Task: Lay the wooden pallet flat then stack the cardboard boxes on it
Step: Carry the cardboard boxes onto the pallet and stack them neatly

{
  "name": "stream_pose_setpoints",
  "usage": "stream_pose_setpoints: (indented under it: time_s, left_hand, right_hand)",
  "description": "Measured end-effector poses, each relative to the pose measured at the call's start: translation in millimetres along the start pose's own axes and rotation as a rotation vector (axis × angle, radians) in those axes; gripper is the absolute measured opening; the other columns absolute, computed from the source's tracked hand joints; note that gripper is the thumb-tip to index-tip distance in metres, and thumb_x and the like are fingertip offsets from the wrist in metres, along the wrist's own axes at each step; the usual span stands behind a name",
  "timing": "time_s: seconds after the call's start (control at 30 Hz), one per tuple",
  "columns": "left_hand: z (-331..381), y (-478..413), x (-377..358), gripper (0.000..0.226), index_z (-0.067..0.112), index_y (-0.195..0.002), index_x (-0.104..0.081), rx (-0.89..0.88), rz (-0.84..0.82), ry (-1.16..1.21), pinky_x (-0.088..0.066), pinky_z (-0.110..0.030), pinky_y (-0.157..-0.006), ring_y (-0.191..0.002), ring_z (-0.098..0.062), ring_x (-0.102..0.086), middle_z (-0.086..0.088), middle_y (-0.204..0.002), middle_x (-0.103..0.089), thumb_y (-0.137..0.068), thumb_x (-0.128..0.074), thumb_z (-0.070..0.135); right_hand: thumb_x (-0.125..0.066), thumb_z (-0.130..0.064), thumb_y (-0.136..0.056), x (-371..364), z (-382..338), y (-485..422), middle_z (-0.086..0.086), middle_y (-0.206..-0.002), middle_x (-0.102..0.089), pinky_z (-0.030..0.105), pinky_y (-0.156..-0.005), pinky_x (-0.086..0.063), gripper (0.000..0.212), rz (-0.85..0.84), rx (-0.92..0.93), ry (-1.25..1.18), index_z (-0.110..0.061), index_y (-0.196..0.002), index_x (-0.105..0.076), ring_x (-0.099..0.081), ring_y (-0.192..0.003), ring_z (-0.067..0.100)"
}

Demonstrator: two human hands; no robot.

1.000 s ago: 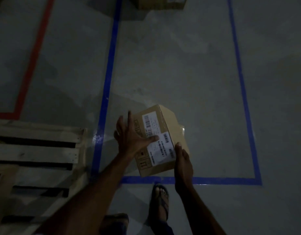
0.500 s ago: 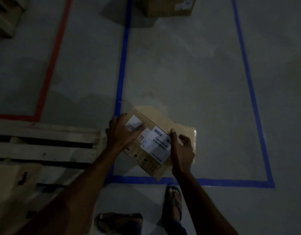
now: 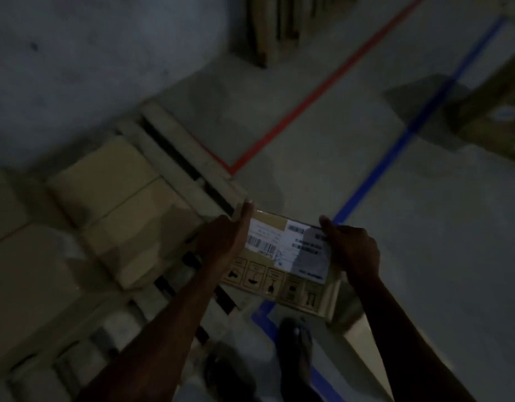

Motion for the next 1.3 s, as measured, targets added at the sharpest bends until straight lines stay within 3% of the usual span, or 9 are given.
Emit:
stream_pose_setpoints:
  time_s: [0.13, 0.27, 0.4, 0.57, 0.7, 0.8, 0.97, 1.17, 1.3]
  left_hand:
    - [-52, -21, 45, 0.086, 0.022, -0.129, -0.064, 0.110, 0.024, 0.098, -0.049, -0.041, -0.098, -0.108, -0.034, -0.062, -0.014, -0.122, -0.064, -0.089, -0.022, 0.085]
    - [-86, -31, 91, 0.053, 0.037, -0.157, -0.028, 0.097, 0.191, 0.264, -0.040, -0.034, -0.092, -0.122, -0.035, -0.054, -0.015, -0.135, -0.051, -0.106, -0.029, 0.053]
    - [-137, -34, 115, 0.055, 0.015, -0.127, -0.058, 0.309, 0.406, 0.630, -0.044, -0.036, -0.087, -0.108, -0.032, -0.060, -0.007, -0.107, -0.057, -0.101, -0.038, 0.060]
    - [-192, -50, 113, 0.037, 0.009, -0.100, -0.062, 0.408, 0.582, 1.043, -0.048, -0.042, -0.089, -0.105, -0.034, -0.061, -0.006, -0.098, -0.063, -0.098, -0.060, 0.046]
    - [-238, -71, 77, 0.047, -0.004, -0.122, -0.059, 0.435, 0.538, 1.117, -0.051, -0.033, -0.085, -0.111, -0.033, -0.060, -0.007, -0.106, -0.064, -0.095, -0.067, 0.033]
    - [-257, -79, 39, 0.033, 0.016, -0.122, -0.058, 0.425, 0.408, 1.159, -0.050, -0.035, -0.095, -0.114, -0.024, -0.059, -0.001, -0.120, -0.064, -0.095, -0.069, 0.030]
    - [-268, -89, 55, 0.035, 0.025, -0.122, -0.054, 0.407, 0.516, 1.068, -0.048, -0.018, -0.078, -0.101, -0.011, -0.060, 0.012, -0.110, -0.060, -0.093, -0.072, 0.029]
    - [-253, -113, 107, 0.084, 0.015, -0.139, -0.053, 0.420, 0.599, 0.931, -0.053, -0.039, -0.099, -0.116, -0.022, -0.061, -0.004, -0.131, -0.060, -0.070, -0.089, 0.045]
    - [-220, -105, 116, 0.112, 0.015, -0.142, -0.041, 0.466, 0.641, 0.950, -0.052, -0.045, -0.102, -0.123, -0.027, -0.056, -0.005, -0.136, -0.054, -0.052, -0.086, 0.064]
  right_hand:
    - [-0.044, -0.069, -0.093, -26, -88, -2, 0.004, -0.089, -0.074, 0.034, -0.077, -0.053, 0.056, 0.036, 0.173, 0.157, -0.024, -0.089, -0.077, -0.069, -0.085, 0.027]
    - [-0.062, -0.059, -0.090, -31, -181, 13, 0.009, -0.116, -0.074, 0.035, -0.083, -0.052, 0.048, 0.066, 0.379, 0.030, -0.026, -0.123, -0.072, -0.069, -0.099, 0.031]
    - [-0.074, -0.040, -0.089, -81, -261, 6, 0.012, -0.139, -0.060, 0.029, -0.094, -0.046, 0.074, -0.148, 0.510, -0.220, -0.018, -0.153, -0.042, -0.061, -0.120, 0.029]
    - [-0.076, -0.020, -0.090, -168, -331, -9, -0.007, -0.136, -0.055, 0.013, -0.093, -0.040, 0.062, -0.453, 0.715, -0.254, -0.012, -0.146, -0.050, -0.054, -0.122, 0.011]
    - [-0.078, -0.014, -0.086, -238, -328, -26, -0.001, -0.137, -0.056, 0.020, -0.099, -0.040, 0.070, -0.517, 0.770, -0.089, -0.008, -0.148, -0.046, -0.052, -0.127, 0.018]
    - [-0.073, -0.009, -0.085, -277, -305, -36, 0.012, -0.139, -0.060, 0.012, -0.087, -0.041, 0.067, -0.522, 0.769, 0.101, -0.007, -0.147, -0.047, -0.057, -0.126, 0.028]
    - [-0.073, -0.032, -0.086, -286, -311, -41, 0.016, -0.134, -0.061, 0.019, -0.087, -0.037, 0.065, -0.419, 0.713, 0.037, -0.004, -0.141, -0.052, -0.057, -0.122, 0.030]
    - [-0.085, -0.054, -0.070, -313, -345, -32, 0.020, -0.139, -0.049, 0.044, -0.106, -0.043, 0.100, -0.396, 0.683, 0.120, -0.003, -0.144, -0.042, -0.047, -0.130, 0.037]
    - [-0.063, -0.096, -0.051, -308, -392, -52, 0.012, -0.117, -0.063, 0.049, -0.093, -0.053, 0.112, -0.325, 0.850, 0.205, -0.009, -0.122, -0.060, -0.060, -0.110, 0.032]
Point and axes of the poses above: each hand's wrist, its own y-axis away from the middle knuckle, its own x-axis out of the back of the hand, z = x × y, the point moved 9 cm from there along -y, towards the middle knuckle
